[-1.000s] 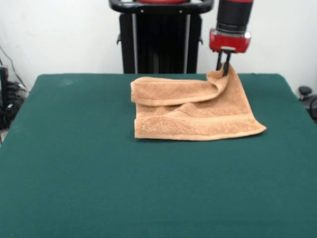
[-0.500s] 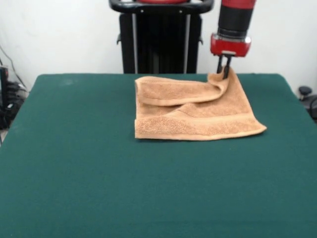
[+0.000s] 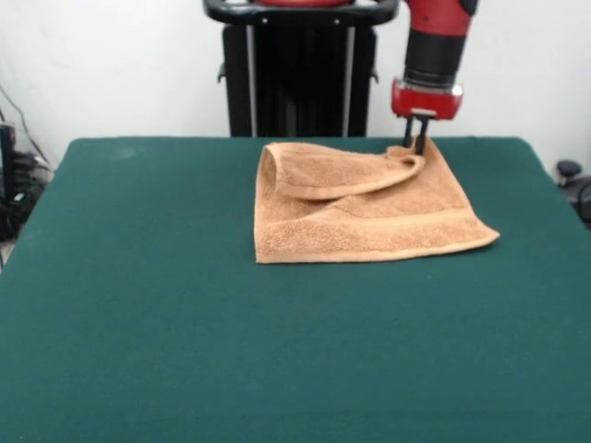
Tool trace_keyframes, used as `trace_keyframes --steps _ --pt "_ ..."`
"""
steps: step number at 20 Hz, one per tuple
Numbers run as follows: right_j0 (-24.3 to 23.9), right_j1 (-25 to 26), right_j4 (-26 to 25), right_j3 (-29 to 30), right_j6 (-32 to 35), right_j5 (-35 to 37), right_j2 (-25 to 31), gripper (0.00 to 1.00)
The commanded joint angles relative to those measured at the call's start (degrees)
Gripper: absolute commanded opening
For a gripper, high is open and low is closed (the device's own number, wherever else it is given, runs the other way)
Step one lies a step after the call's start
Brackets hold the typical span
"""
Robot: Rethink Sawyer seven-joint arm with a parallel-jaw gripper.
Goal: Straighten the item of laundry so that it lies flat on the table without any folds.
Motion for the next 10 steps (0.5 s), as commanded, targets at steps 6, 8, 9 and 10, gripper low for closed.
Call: trace_keyframes --steps 6,8,9,10 --pt "-0.8 5.2 -3.4 6.7 21.3 -4.5 4.1 0.0" --pt "-0.9 4.4 -4.0 7.9 21.7 -4.7 3.5 0.0" --pt "-1.0 4.2 -4.4 8.4 21.9 -4.9 3.2 0.0" --pt "-1.0 4.3 -4.9 9.0 22.0 -5.4 2.8 0.0"
